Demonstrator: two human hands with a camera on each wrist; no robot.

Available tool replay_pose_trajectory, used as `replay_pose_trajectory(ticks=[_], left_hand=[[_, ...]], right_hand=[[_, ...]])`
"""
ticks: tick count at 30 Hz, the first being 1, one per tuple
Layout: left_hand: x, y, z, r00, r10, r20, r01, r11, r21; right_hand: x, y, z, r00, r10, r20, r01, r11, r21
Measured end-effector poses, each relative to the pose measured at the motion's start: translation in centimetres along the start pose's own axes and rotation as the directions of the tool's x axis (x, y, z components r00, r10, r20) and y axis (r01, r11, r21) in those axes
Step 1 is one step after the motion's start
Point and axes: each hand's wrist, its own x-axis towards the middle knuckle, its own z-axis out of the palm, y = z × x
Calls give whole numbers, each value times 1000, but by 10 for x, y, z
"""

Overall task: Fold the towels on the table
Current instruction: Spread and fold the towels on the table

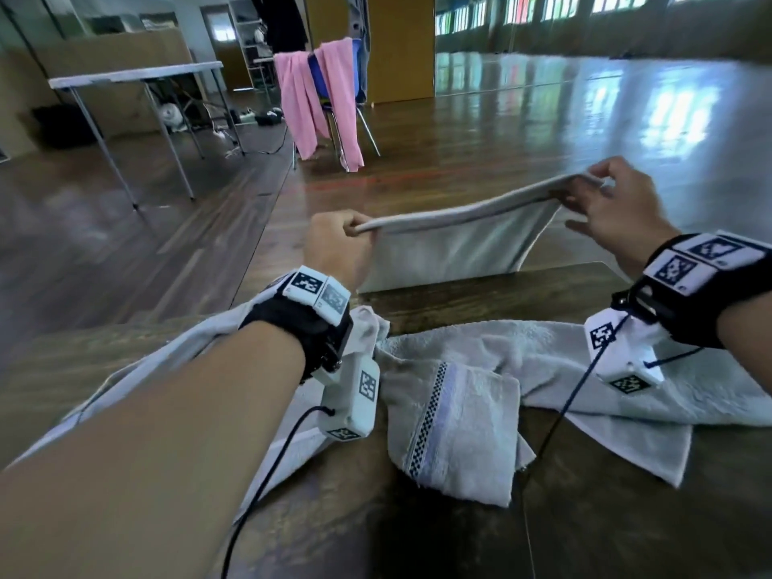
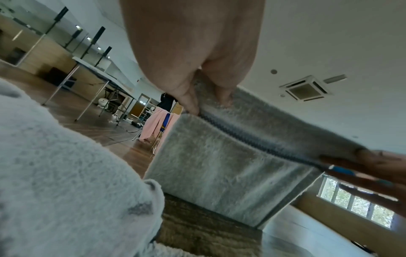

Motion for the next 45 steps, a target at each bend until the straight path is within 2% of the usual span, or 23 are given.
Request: replay_pose_trajectory(ticks=[2,4,6,7,10,12,13,14,15,17,19,25,28,31,36,39,42,45], left_hand=[[-1,3,-1,998,52,-46,-53,998,-33],[-6,5,-4,998,41,46,-42,999,32],[-15,3,-5,983,-27,181,-1,989,149],[-19,2,-7,979,-52,198,15,983,183],[-25,14,-15,998,-16,60,6,987,160],[-28,26,-20,995,60,-75,-48,987,155],[-30,32,-23,992,80,-98,-63,985,163],[-34,37,-25,995,79,-59,-66,980,189],[-39,40,-28,997,61,38,-68,968,242],[-52,41,-35,972,-1,236,-95,912,398],[-67,39,-45,958,-23,285,-126,862,490],[-102,41,-79,941,-58,333,-79,920,383],[-122,44,-98,928,-21,371,-130,918,375],[-143,47,-115,907,29,420,-196,912,360],[-164,66,-137,924,112,365,-237,918,318],[-171,76,-145,918,109,382,-225,936,273],[-175,80,-155,868,29,495,-184,946,267],[-181,80,-164,773,-89,628,-65,974,218]], right_hand=[[-4,2,-11,996,-89,-23,89,996,3],[-9,8,-20,992,-122,17,122,991,-47],[-17,18,-29,991,-102,88,115,981,-153],[-22,24,-33,987,-95,129,120,971,-208],[-34,32,-43,969,-75,236,130,965,-227],[-37,30,-47,971,-63,229,113,971,-209],[-40,27,-49,972,-73,225,119,973,-199],[-44,22,-50,970,-83,228,130,972,-198],[-51,16,-52,970,-88,227,138,967,-215],[-62,12,-57,972,-67,225,129,953,-273],[-78,11,-65,968,-65,241,146,931,-333],[-145,-17,-100,959,-179,220,235,937,-259],[-176,-40,-116,951,-203,235,258,938,-231],[-196,-60,-135,951,-196,238,249,945,-214],[-221,-87,-156,964,-145,222,188,965,-185],[-234,-100,-166,966,-123,226,171,964,-204],[-243,-111,-175,950,-94,298,182,942,-281],[-251,-123,-180,916,-16,401,167,924,-345]])
